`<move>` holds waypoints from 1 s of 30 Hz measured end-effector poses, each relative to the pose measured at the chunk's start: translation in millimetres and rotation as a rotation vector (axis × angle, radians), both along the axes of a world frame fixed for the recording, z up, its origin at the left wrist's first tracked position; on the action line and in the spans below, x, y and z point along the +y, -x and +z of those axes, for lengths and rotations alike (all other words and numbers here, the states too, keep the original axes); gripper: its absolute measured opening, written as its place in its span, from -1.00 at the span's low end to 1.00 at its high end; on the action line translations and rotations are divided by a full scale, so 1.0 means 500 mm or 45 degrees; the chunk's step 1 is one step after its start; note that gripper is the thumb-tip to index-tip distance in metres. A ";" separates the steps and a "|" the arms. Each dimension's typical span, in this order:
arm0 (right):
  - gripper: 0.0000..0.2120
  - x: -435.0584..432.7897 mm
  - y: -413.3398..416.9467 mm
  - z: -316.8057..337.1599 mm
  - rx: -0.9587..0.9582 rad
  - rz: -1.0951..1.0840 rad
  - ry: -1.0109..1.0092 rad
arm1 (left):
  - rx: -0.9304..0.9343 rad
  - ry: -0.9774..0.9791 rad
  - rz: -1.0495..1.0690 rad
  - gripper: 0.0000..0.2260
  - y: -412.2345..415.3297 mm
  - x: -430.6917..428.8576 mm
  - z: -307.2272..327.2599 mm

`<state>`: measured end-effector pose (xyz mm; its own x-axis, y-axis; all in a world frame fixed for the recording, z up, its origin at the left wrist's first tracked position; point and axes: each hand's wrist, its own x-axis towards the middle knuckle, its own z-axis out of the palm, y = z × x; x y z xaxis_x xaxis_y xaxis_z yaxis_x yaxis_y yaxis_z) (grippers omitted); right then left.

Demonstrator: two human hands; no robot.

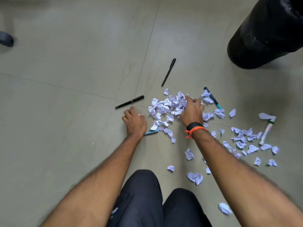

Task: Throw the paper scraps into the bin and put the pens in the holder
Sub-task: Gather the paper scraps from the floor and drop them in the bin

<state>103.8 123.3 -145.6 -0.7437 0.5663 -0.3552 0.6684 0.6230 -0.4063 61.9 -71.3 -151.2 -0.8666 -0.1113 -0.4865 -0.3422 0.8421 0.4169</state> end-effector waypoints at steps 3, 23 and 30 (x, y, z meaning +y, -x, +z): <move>-0.47 0.030 -0.040 -0.007 0.137 -0.069 -0.043 | -0.067 -0.225 -0.019 -0.55 0.013 0.070 0.007; -0.44 0.156 0.026 -0.009 -0.030 0.029 0.082 | -0.247 0.089 -0.544 -0.02 0.070 0.198 0.036; -0.50 0.164 0.041 0.007 0.075 0.050 0.126 | -0.202 0.130 -0.649 -0.02 0.087 0.235 0.040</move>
<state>83.5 205.5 -142.1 -0.7860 0.5007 -0.3626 0.6172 0.6034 -0.5049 18.6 46.0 -131.1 -0.7399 0.2505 -0.6243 0.0684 0.9513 0.3006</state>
